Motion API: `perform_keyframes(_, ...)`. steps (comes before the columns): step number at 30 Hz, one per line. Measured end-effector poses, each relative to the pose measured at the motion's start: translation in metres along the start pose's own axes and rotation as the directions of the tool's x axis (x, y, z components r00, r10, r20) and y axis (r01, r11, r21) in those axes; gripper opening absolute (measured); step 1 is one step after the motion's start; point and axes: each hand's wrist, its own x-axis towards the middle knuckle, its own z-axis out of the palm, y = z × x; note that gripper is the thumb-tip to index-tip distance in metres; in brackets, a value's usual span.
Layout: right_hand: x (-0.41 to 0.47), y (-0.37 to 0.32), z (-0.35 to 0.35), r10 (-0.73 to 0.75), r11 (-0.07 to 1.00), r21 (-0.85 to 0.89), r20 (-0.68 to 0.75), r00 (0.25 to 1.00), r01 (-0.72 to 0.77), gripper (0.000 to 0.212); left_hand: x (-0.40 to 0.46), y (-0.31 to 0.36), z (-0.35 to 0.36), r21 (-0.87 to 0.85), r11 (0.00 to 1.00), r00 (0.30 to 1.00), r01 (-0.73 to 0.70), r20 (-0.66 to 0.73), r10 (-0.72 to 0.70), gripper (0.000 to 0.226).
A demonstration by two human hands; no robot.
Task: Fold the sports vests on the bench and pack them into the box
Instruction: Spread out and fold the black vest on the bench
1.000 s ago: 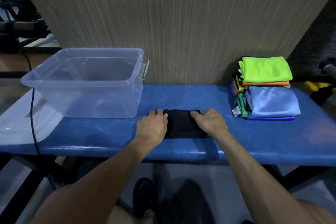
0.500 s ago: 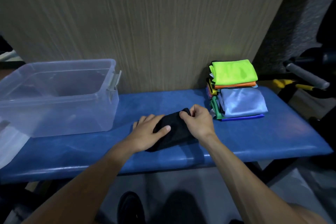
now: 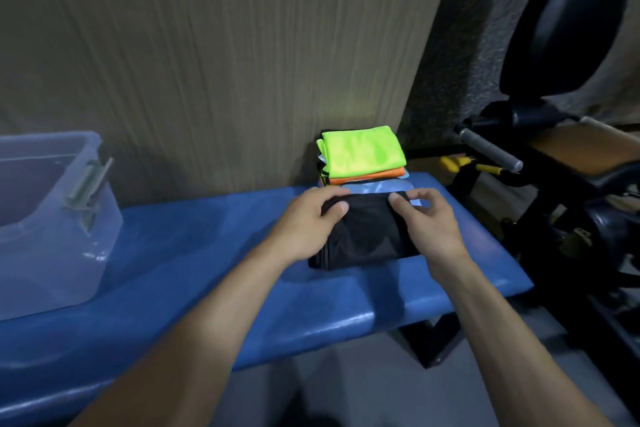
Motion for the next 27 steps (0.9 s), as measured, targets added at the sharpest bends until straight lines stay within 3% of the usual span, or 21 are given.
perform_keyframes(5, 0.040, 0.017, -0.010, 0.014, 0.999, 0.034, -0.065, 0.998, -0.012, 0.027, 0.040, 0.009, 0.028, -0.046, 0.995, 0.958, 0.089, -0.271, -0.098, 0.013)
perform_keyframes(10, 0.059, 0.020, -0.009, -0.102, 0.993, -0.081, -0.205, 0.973, 0.087, 0.022, 0.057, 0.012, 0.043, -0.026, 0.999, 0.935, 0.039, -0.352, -0.046, 0.016)
perform_keyframes(14, 0.068, 0.027, -0.006, -0.157, 0.980, -0.158, -0.235, 0.959, 0.122, 0.022, 0.063, 0.003, 0.051, 0.190, 0.981, 0.942, -0.025, -0.324, 0.087, 0.018)
perform_keyframes(18, 0.072, 0.040, 0.006, -0.237, 0.945, -0.276, -0.199, 0.951, 0.177, 0.021, 0.056, -0.005, 0.058, 0.592, 0.805, 0.909, 0.034, -0.353, 0.221, 0.031)
perform_keyframes(20, 0.075, 0.042, 0.009, -0.263, 0.938, -0.288, -0.217, 0.940, 0.195, 0.020, 0.057, 0.003, 0.058, 0.709, 0.698, 0.865, -0.099, -0.285, 0.413, 0.031)
perform_keyframes(22, 0.077, 0.040, 0.011, -0.286, 0.929, -0.306, -0.240, 0.928, 0.208, 0.019, 0.053, 0.008, 0.063, 0.771, 0.584, 0.834, -0.255, -0.130, 0.536, 0.025)
perform_keyframes(24, 0.078, 0.039, 0.011, -0.318, 0.923, -0.311, -0.276, 0.907, 0.228, 0.020, 0.042, 0.000, 0.069, 0.779, 0.547, 0.871, -0.306, -0.002, 0.491, 0.034)
perform_keyframes(27, 0.077, 0.041, 0.009, -0.350, 0.909, -0.333, -0.279, 0.894, 0.252, 0.023, 0.031, -0.026, 0.068, 0.791, 0.560, 0.942, -0.249, 0.063, 0.330, 0.053)
